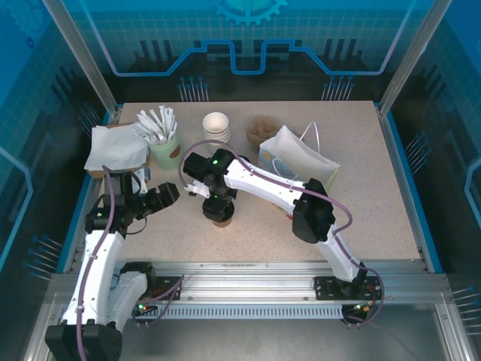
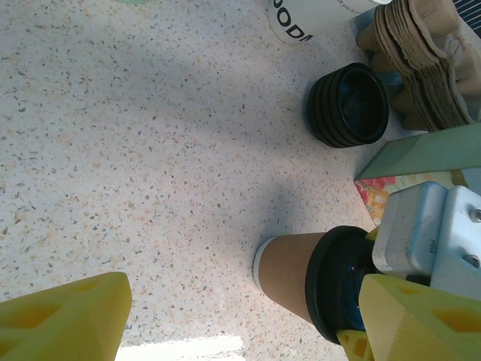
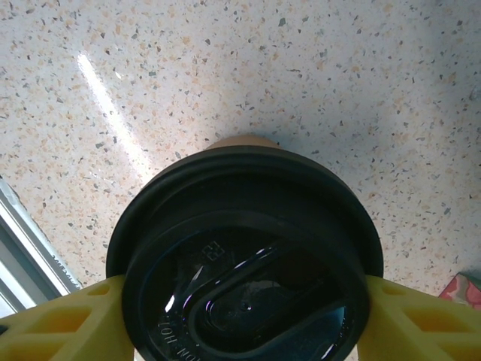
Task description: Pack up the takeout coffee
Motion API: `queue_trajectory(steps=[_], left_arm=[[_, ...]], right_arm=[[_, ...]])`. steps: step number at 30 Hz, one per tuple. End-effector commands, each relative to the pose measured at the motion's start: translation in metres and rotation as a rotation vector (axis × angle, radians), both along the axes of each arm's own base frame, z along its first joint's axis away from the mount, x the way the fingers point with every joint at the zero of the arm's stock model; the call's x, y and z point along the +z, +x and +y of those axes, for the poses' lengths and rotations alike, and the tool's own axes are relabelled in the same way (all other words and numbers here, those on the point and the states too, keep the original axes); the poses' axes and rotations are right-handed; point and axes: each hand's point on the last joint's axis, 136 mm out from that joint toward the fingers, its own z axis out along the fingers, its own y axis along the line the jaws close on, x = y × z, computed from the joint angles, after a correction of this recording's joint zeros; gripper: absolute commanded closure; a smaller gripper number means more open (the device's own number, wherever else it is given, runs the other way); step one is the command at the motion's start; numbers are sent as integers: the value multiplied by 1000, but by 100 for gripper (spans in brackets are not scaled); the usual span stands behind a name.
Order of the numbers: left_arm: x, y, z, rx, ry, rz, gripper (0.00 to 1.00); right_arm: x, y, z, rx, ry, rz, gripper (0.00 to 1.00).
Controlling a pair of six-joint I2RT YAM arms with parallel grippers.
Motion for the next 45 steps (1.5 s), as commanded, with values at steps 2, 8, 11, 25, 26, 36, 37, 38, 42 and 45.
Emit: queue_trajectory(steps=[2, 8, 11, 25, 26, 36, 37, 38, 42, 45], left_arm=[[3, 0, -3, -21, -12, -30, 19], [22, 8, -4, 3, -41, -87, 20], [42, 16, -6, 16, -70, -145, 21], [144, 56, -62, -120, -58, -406, 22], [147, 58, -70, -145, -51, -414, 23], [157, 87, -184, -514, 77, -462, 25], [155, 90, -194, -548, 94, -460, 25], [154, 92, -202, -579, 104, -461, 25], [148, 103, -232, -691, 141, -455, 26], [145, 109, -248, -767, 153, -455, 28]], right_arm=[[39, -15, -10, 10, 44, -14, 48], [88, -28, -24, 34, 112, -27, 51], [131, -32, -33, 40, 204, -64, 53], [314, 5, -110, -114, 643, -382, 59], [320, 9, -118, -137, 653, -402, 59], [310, 32, -215, -390, 482, -490, 59], [306, 32, -224, -410, 459, -491, 59], [303, 32, -228, -420, 446, -486, 59], [286, 27, -239, -446, 388, -448, 58], [274, 26, -247, -465, 335, -439, 58]])
